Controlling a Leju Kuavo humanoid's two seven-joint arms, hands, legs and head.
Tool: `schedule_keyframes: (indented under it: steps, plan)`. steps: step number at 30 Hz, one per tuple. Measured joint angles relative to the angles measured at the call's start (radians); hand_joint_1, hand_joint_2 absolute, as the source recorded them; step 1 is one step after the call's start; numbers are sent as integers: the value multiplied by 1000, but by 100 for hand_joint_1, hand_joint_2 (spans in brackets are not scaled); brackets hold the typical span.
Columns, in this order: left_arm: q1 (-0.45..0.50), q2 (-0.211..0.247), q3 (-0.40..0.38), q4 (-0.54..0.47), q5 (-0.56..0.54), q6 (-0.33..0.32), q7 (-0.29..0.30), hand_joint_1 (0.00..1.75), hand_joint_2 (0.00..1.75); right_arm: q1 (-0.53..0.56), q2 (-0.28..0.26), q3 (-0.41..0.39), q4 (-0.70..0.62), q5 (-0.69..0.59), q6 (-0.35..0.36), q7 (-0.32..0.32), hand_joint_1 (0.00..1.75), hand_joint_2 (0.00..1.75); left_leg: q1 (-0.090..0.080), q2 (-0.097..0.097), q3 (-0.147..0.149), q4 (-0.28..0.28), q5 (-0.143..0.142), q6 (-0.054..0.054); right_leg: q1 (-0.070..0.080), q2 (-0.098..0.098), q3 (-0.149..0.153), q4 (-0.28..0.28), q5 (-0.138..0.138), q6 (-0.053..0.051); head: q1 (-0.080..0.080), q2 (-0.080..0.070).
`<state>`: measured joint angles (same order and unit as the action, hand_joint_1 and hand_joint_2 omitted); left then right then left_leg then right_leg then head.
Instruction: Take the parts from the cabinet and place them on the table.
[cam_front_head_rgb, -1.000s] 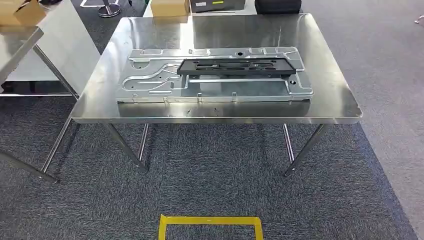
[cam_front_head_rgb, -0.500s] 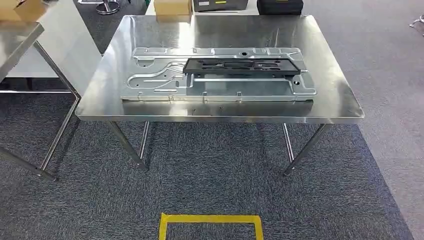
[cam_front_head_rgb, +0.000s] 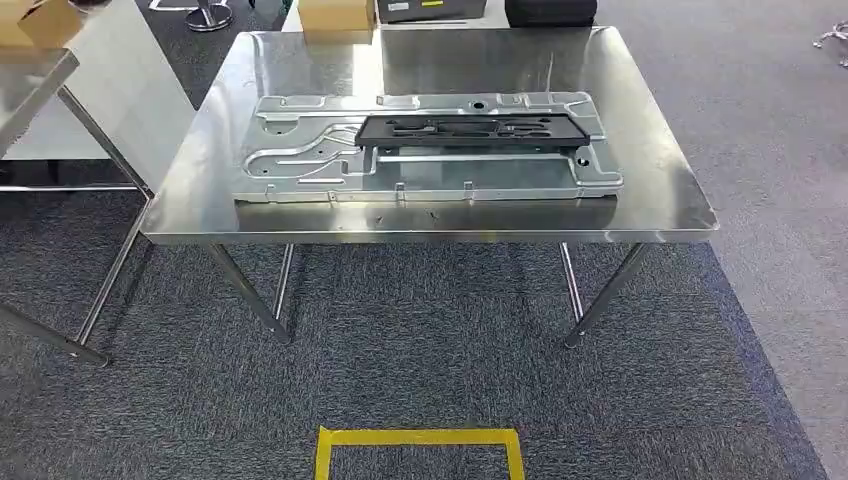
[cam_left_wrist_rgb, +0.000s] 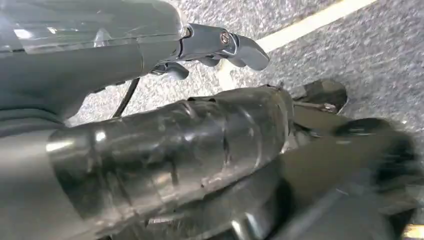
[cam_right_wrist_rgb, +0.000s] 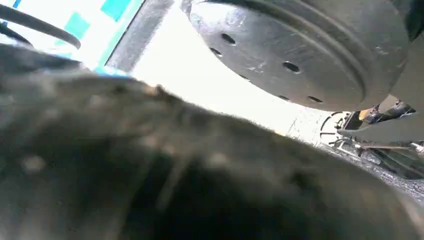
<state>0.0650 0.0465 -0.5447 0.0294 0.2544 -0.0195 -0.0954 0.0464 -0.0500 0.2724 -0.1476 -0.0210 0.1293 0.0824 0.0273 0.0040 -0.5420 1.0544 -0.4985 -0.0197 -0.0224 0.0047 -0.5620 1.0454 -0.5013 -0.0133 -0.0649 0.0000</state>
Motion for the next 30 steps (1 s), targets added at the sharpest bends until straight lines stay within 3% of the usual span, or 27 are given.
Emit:
schedule_keyframes:
  steps: [1, 4, 5, 7, 9, 10, 16, 17, 18, 19, 20, 22, 23, 24, 25, 27, 28, 29, 30]
  plan:
    - [0, 0, 0, 0, -1, -1, 0, 0, 0, 0, 0, -2, 2, 0, 0, 0, 0, 0, -12, -7, 10, -20, -13, 0, 3, 2, -4, 4, 1, 9, 0, 0]
    - [-1, 3, 4, 0, -10, -7, 1, 0, 0, 0, 1, -6, 3, -3, 0, -1, 0, 0, -21, -7, 4, -19, -4, 16, -1, 3, -10, 1, 15, 30, 0, 0]
    - [1, 4, 4, 0, -16, -8, 2, 0, 0, 1, 1, -7, 4, -4, 3, -1, 0, 0, -20, -5, 2, -29, 4, 27, -3, 5, -11, 1, 17, 35, 0, 0]
    - [-3, 5, 4, 0, -26, -9, 2, 0, 0, 0, 1, -10, 5, -7, 5, 2, 0, 0, -19, 3, -4, -38, 18, 49, -5, 1, -29, 52, -48, 35, 1, 0]
    - [-6, 8, 5, 0, -36, -7, 2, 0, 0, -1, 1, -11, 5, -10, 10, 7, 0, 0, -26, 6, -20, -37, 27, 65, -2, 1, -83, 195, -142, 34, 0, 0]
    - [-7, 9, 6, 0, -38, -6, 2, 0, 0, -2, 1, -11, 5, -10, 11, 7, 0, 0, -31, 8, -28, -36, 31, 71, -1, 1, -103, 257, -169, 34, 0, 0]
    - [-7, 10, 6, 0, -40, -5, 2, 0, 0, -2, 1, -11, 5, -11, 14, 7, 0, 0, -36, 9, -35, -35, 36, 72, 0, 1, -108, 286, -174, 33, 0, 0]
    - [-7, 10, 6, 0, -42, -6, 2, 0, 0, -2, 1, -12, 5, -11, 14, 7, 0, 0, -38, 9, -39, -34, 38, 73, 1, 0, -103, 286, -169, 32, 0, 0]
    - [-7, 10, 6, 0, -43, -5, 2, 0, 0, -2, 1, -13, 5, -11, 15, 7, 0, 0, -45, 8, -57, -29, 49, 72, 9, 0, 2, 131, -88, 18, 0, 0]
    - [-7, 9, 6, 0, -45, -4, 3, 0, 0, -6, 0, -13, 5, -11, 15, 8, 0, 0, -49, 8, -67, -24, 60, 66, 25, -5, 94, -28, -73, 0, 0, 0]
    - [-8, 9, 6, 0, -51, -2, 7, 0, 0, -5, 0, -14, 5, -11, 15, 10, 0, 0, -44, 10, -66, -25, 71, 57, 29, -6, 86, -28, -49, 1, 1, 0]
    - [-9, 9, 6, 0, -57, 3, 11, 0, 0, -6, 0, -14, 6, -10, 13, 18, 0, 0, -43, 10, -69, -29, 86, 46, 30, -6, 80, -35, -36, -7, 0, 0]
    - [-8, 13, 6, 0, -59, 5, 13, 0, 0, -5, 3, -14, 6, -10, 12, 19, 0, 0, -43, 6, -77, -21, 77, 41, 14, -12, 74, -48, -19, -14, 0, 0]
    - [-7, 13, 6, 0, -60, 12, 14, 0, 0, -8, 8, -14, 6, -10, 8, 20, 0, 0, -43, 1, -89, 0, 37, 33, 15, -12, 65, -52, -8, -20, -1, 0]
    - [-7, 13, 6, 0, -63, 18, 17, 0, 0, -9, 8, -15, 6, -11, 1, 19, 0, 0, -37, 0, -105, 54, -26, 26, 14, -13, 52, -52, 4, -28, -2, 0]
    - [-6, 11, 6, 0, -68, 39, 14, 0, 0, -7, 9, -17, 6, -14, -12, 11, 0, 0, -23, 0, -135, 190, -124, 14, 15, -13, 24, -52, 23, -23, -2, 0]
    - [-6, 10, 6, 0, -69, 44, 12, 0, 0, -8, 9, -19, 6, -14, -16, 7, 0, 0, -17, 0, -140, 247, -138, 8, 14, -14, 8, -50, 35, -20, -2, 0]
    - [-7, 10, 6, 0, -69, 48, 11, 0, 0, -8, 11, -20, 6, -14, -19, 6, 0, 0, -12, 0, -132, 263, -123, 4, 12, -15, -5, -49, 44, -16, -2, 0]
    - [-7, 11, 6, 0, -69, 48, 11, 0, 0, -8, 12, -21, 6, -14, -19, 6, 0, 0, -6, 0, -99, 238, -78, -2, 9, -15, -22, -46, 54, -10, -2, 0]
